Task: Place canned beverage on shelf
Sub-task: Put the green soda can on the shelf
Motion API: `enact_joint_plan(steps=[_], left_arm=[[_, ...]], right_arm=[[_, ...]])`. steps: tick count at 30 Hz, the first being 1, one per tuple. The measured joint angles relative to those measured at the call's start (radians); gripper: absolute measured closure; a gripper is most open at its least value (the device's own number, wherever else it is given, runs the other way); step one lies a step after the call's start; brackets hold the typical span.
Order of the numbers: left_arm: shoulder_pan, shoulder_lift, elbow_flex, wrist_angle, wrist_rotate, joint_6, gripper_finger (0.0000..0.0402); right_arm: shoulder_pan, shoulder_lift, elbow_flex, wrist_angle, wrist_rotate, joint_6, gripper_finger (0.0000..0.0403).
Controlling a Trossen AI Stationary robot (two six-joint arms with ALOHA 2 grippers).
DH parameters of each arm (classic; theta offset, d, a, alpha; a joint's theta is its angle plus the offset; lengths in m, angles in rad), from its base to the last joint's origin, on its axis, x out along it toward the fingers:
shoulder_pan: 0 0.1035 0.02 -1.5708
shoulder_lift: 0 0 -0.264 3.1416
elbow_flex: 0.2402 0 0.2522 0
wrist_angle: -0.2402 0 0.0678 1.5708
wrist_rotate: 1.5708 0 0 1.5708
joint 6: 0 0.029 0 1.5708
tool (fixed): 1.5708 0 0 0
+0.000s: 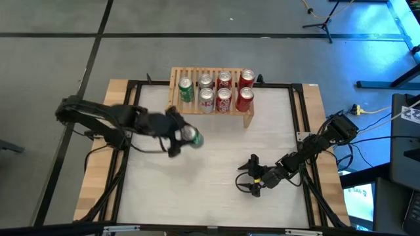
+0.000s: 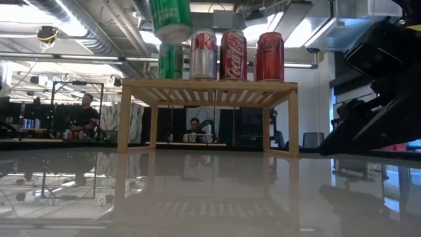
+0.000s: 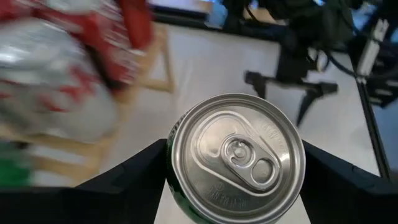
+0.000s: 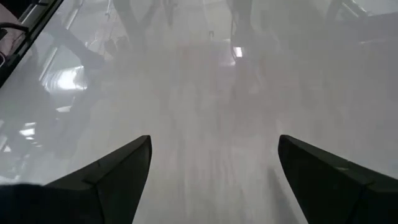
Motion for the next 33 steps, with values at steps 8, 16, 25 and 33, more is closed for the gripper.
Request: enact_joint_plan(steps=[8, 16, 25, 33], left_arm=[[0.213, -0.009, 0.157, -0.239, 0.014, 0.135, 0.0119], [0.436, 0.025, 0.161, -0.254, 0.179, 0.245, 0.0118], [0.514, 0.121, 0.161, -0.244, 0.225, 0.337, 0.0118], [0.534, 0.135, 0.163, -0.225, 0.24, 0.363, 0.0118]], right_arm=[[-0.009, 0.0, 0.0, -0.004, 0.019, -0.008, 0.0059], [-0.006, 0.0, 0.0, -0.006, 0.013, -0.008, 0.0059], [-0.006, 0.0, 0.0, -0.007, 0.012, -0.008, 0.0059], [-0.006, 0.0, 0.0, -0.007, 0.013, -0.008, 0.0059]])
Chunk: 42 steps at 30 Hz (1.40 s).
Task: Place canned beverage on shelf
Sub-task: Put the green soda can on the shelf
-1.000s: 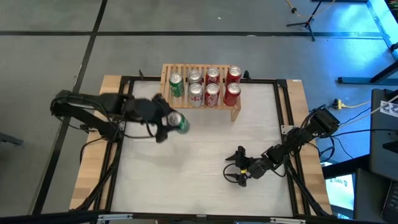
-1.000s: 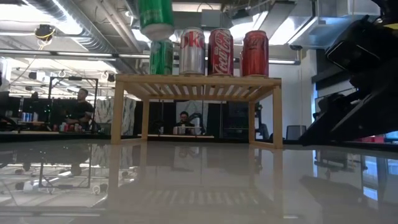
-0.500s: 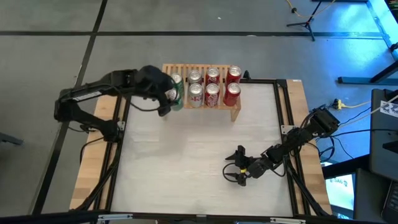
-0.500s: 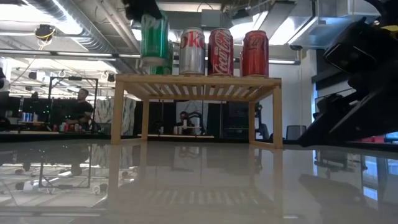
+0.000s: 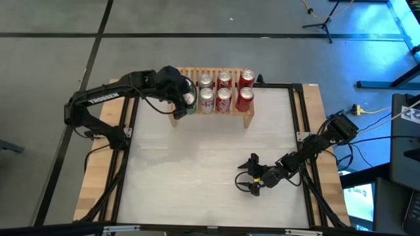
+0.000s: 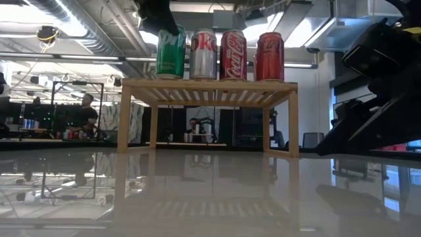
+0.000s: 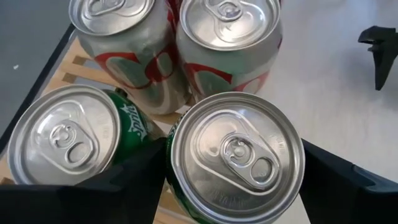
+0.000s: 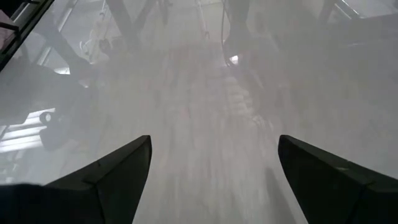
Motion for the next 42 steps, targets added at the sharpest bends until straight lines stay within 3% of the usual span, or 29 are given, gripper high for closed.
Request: enact_joint_plan(steps=[15, 42], left_arm=[[0.031, 0.0, -0.003, 0.005, 0.005, 0.047, 0.0075], [0.031, 0.0, -0.003, 0.006, -0.015, 0.049, 0.0072]], right_arm=[[0.0, 0.0, 0.0, 0.0, 0.0, 0.0, 0.0059], [0.0, 0.0, 0.0, 0.001, -0.001, 0.0, 0.0059]])
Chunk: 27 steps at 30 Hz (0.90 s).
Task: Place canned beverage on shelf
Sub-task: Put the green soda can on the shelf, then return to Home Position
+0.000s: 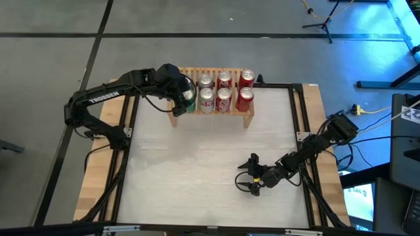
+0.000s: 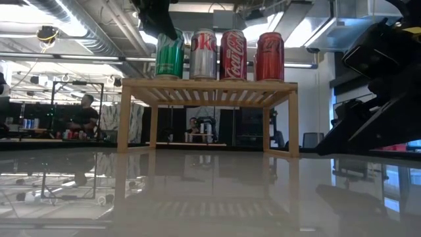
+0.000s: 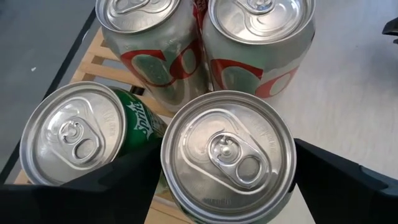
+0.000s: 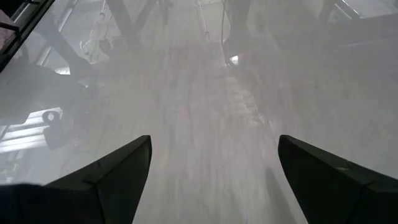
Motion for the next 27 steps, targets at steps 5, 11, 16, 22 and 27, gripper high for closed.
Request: enact_joint_plan(steps=[5, 11, 16, 22, 27], left_arm=[[0.0, -0.003, 0.005, -0.005, -0.004, 0.0, 0.0073], [0.0, -0.004, 0.062, -0.006, -0.002, -0.003, 0.0073], [0.0, -0.004, 0.125, -0.008, 0.0, -0.003, 0.0073], [-0.037, -0.005, 0.202, -0.004, -0.001, -0.005, 0.0073], [-0.149, -0.047, 0.176, 0.002, -0.009, -0.056, 0.0073]], right_arm=[[0.0, 0.0, 0.0, 0.0, 0.0, 0.0, 0.0059], [0.0, 0.0, 0.0, 0.0, 0.0, 0.0, 0.0059], [0.0, 0.0, 0.0, 0.001, 0.0, 0.0, 0.0059], [0.0, 0.0, 0.0, 0.001, 0.0, 0.0, 0.0059], [0.0, 0.0, 0.0, 0.01, -0.022, 0.004, 0.0059]])
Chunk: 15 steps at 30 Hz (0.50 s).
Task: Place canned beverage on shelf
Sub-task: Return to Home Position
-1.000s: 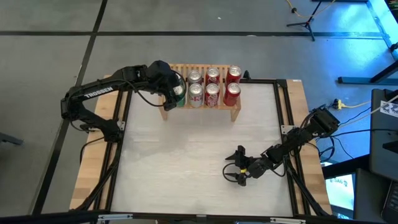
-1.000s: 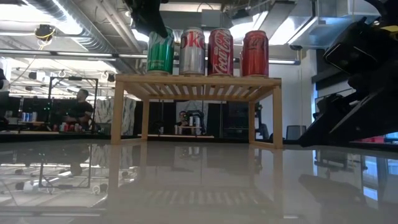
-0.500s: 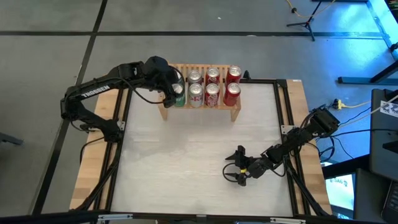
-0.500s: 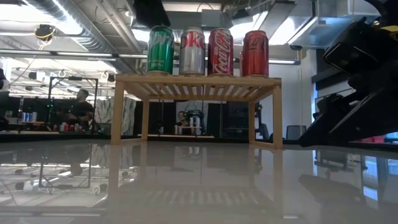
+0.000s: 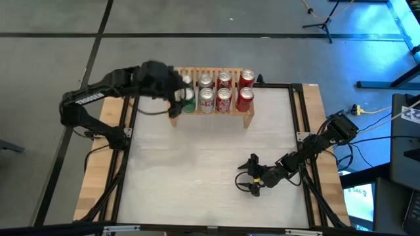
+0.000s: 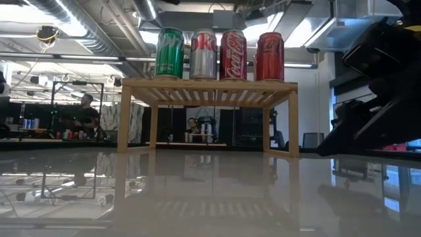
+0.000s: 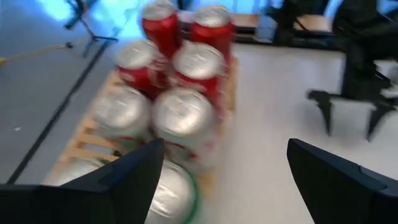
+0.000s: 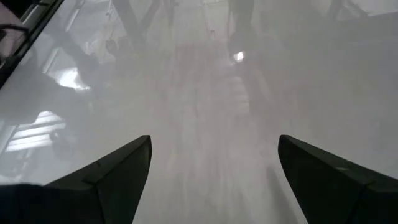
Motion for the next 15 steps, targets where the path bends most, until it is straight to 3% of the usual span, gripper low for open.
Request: enact_joint_plan(steps=[7, 10, 15], left_arm=[[-0.272, -0.12, -0.282, 0.129, -0.115, -0.141, 0.0073], [-0.385, -0.191, -0.488, 0.288, -0.168, -0.179, 0.0073], [-0.518, -0.246, -0.811, 0.644, -0.163, -0.252, 0.0073]], right_arm=[[0.0, 0.0, 0.0, 0.005, -0.04, 0.035, 0.0059], [0.0, 0.0, 0.0, 0.04, -0.049, -0.011, 0.0059], [-0.068, -0.04, 0.0, 0.047, -0.105, -0.081, 0.0073]])
